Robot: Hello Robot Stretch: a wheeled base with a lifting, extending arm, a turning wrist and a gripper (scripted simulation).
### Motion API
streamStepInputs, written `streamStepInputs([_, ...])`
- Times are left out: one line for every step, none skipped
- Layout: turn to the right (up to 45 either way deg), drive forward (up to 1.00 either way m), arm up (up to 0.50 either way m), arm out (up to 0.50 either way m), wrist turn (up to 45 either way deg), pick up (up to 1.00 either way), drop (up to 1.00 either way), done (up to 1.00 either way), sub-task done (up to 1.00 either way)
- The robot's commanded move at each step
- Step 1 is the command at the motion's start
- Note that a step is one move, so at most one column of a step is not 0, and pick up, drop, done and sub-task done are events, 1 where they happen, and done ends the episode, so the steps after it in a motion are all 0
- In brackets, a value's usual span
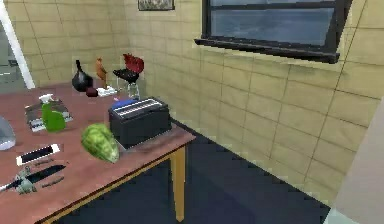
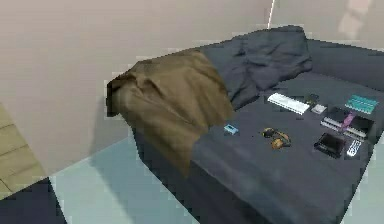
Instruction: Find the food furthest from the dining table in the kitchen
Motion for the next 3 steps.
streamStepInputs([-45.0, 0.0, 0.0, 0.0, 0.0, 0.0, 0.0, 0.0, 0.0])
streamStepInputs([-45.0, 0.0, 0.0, 0.0, 0.0, 0.0, 0.0, 0.0, 0.0])
streamStepInputs([-42.0, 0.0, 0.0, 0.0, 0.0, 0.0, 0.0, 0.0, 0.0])
